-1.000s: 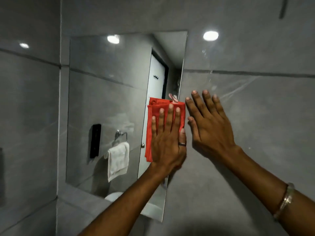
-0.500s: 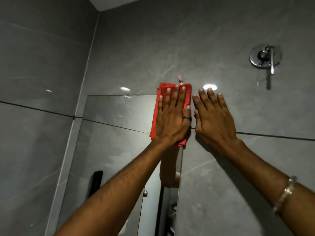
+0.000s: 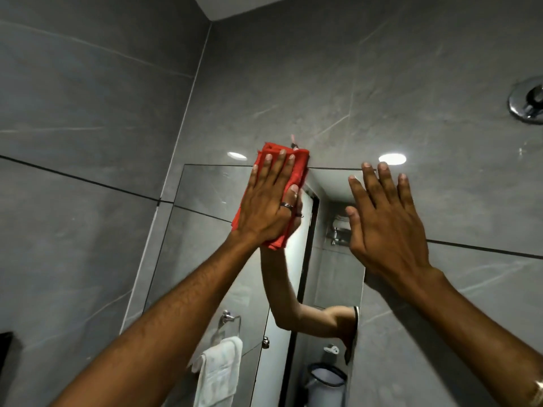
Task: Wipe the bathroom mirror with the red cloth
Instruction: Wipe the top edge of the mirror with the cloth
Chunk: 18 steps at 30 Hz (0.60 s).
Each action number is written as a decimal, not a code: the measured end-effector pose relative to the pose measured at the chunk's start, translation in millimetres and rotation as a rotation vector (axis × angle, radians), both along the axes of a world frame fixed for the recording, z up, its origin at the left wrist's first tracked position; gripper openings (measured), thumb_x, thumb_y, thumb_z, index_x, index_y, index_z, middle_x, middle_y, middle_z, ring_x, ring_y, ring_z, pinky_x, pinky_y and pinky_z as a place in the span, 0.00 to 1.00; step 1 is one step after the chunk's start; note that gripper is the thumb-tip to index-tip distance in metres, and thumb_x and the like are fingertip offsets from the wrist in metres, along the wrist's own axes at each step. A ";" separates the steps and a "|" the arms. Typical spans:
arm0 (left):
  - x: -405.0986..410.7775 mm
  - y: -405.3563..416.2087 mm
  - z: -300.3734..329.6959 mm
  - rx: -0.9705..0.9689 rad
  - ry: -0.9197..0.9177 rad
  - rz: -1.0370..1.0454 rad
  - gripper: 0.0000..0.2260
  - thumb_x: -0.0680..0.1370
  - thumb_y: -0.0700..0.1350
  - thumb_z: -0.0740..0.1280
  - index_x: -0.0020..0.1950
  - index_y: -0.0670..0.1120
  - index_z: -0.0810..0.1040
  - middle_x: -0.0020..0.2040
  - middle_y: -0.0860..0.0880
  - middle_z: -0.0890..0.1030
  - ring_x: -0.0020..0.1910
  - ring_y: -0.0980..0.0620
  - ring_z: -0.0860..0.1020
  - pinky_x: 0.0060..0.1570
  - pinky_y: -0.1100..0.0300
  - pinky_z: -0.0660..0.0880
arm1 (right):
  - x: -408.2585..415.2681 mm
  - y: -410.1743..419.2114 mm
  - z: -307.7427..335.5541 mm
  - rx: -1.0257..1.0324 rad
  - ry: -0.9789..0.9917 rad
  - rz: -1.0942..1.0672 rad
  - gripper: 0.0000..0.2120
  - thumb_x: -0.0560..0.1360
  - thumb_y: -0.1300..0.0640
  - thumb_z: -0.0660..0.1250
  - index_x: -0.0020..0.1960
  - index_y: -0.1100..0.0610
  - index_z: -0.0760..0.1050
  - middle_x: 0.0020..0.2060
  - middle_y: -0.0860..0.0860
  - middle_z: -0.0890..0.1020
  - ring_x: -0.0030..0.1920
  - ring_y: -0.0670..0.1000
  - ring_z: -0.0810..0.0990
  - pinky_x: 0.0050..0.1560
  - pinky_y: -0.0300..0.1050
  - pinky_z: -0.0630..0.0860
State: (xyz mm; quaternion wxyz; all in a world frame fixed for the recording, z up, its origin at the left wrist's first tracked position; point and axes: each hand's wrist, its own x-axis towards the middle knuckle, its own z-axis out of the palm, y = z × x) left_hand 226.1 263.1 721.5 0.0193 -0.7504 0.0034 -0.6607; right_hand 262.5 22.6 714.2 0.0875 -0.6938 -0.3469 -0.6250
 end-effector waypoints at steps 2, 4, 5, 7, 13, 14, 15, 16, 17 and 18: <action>-2.1 28.0 0.0 -0.046 -0.008 0.033 0.29 0.85 0.57 0.42 0.84 0.49 0.44 0.85 0.49 0.45 0.84 0.50 0.40 0.83 0.47 0.38 | -7.6 14.8 -3.8 -0.027 -0.055 0.022 0.32 0.82 0.44 0.45 0.83 0.57 0.58 0.83 0.58 0.54 0.84 0.57 0.46 0.84 0.62 0.46; -3.8 54.6 -1.3 -0.085 -0.014 0.045 0.28 0.85 0.57 0.42 0.84 0.49 0.43 0.85 0.49 0.44 0.84 0.49 0.40 0.82 0.48 0.36 | -14.0 36.0 -7.6 -0.085 -0.095 0.022 0.33 0.82 0.42 0.43 0.83 0.56 0.57 0.84 0.57 0.54 0.84 0.58 0.47 0.84 0.61 0.45; -4.9 67.7 -2.6 -0.097 -0.019 0.046 0.28 0.85 0.56 0.42 0.84 0.49 0.44 0.85 0.49 0.44 0.84 0.49 0.40 0.82 0.49 0.35 | -15.6 48.8 -9.1 -0.111 -0.103 0.016 0.33 0.82 0.41 0.43 0.83 0.54 0.56 0.84 0.56 0.53 0.84 0.58 0.47 0.84 0.60 0.43; -7.7 89.6 -4.2 -0.111 -0.026 0.043 0.28 0.84 0.56 0.42 0.84 0.48 0.45 0.85 0.48 0.45 0.84 0.49 0.40 0.81 0.51 0.32 | -15.2 71.2 -9.6 -0.143 -0.121 -0.003 0.33 0.82 0.40 0.43 0.84 0.52 0.55 0.84 0.55 0.52 0.85 0.57 0.45 0.84 0.59 0.40; -16.9 152.2 -10.7 -0.183 -0.064 0.023 0.27 0.85 0.53 0.45 0.83 0.47 0.45 0.85 0.48 0.45 0.84 0.48 0.41 0.82 0.45 0.37 | -5.5 127.8 -5.0 -0.152 -0.199 -0.004 0.31 0.83 0.38 0.46 0.82 0.51 0.62 0.84 0.56 0.57 0.85 0.57 0.49 0.84 0.62 0.45; -18.8 163.1 -12.6 -0.197 -0.076 0.014 0.27 0.85 0.52 0.45 0.83 0.48 0.45 0.84 0.49 0.45 0.84 0.49 0.41 0.83 0.45 0.38 | -4.9 134.7 -4.6 -0.151 -0.214 0.005 0.31 0.84 0.38 0.47 0.82 0.51 0.62 0.83 0.56 0.57 0.85 0.57 0.50 0.84 0.62 0.44; -20.1 173.2 -15.0 -0.211 -0.087 0.009 0.27 0.85 0.52 0.45 0.83 0.49 0.44 0.84 0.50 0.44 0.84 0.49 0.41 0.83 0.45 0.39 | -4.7 140.2 -4.8 -0.152 -0.225 0.012 0.31 0.84 0.38 0.47 0.82 0.51 0.62 0.83 0.56 0.57 0.85 0.57 0.50 0.84 0.62 0.44; -21.0 181.7 -17.0 -0.227 -0.095 0.009 0.26 0.85 0.53 0.45 0.83 0.50 0.43 0.84 0.51 0.43 0.84 0.50 0.41 0.83 0.45 0.39 | -4.4 143.8 -5.3 -0.153 -0.234 0.021 0.31 0.84 0.38 0.47 0.82 0.51 0.63 0.83 0.56 0.57 0.85 0.58 0.50 0.84 0.62 0.44; -21.8 189.5 -18.7 -0.251 -0.101 0.008 0.26 0.85 0.53 0.44 0.83 0.51 0.43 0.84 0.52 0.43 0.84 0.51 0.41 0.83 0.45 0.40 | -4.9 147.3 -6.3 -0.156 -0.239 0.027 0.31 0.84 0.38 0.46 0.82 0.50 0.63 0.84 0.56 0.56 0.85 0.58 0.50 0.84 0.62 0.44; -22.2 194.8 -19.7 -0.288 -0.102 0.001 0.26 0.85 0.54 0.44 0.83 0.52 0.43 0.84 0.51 0.43 0.84 0.51 0.41 0.83 0.45 0.40 | -5.2 148.7 -7.6 -0.158 -0.237 0.031 0.31 0.84 0.38 0.46 0.81 0.50 0.63 0.84 0.56 0.56 0.85 0.58 0.49 0.84 0.63 0.45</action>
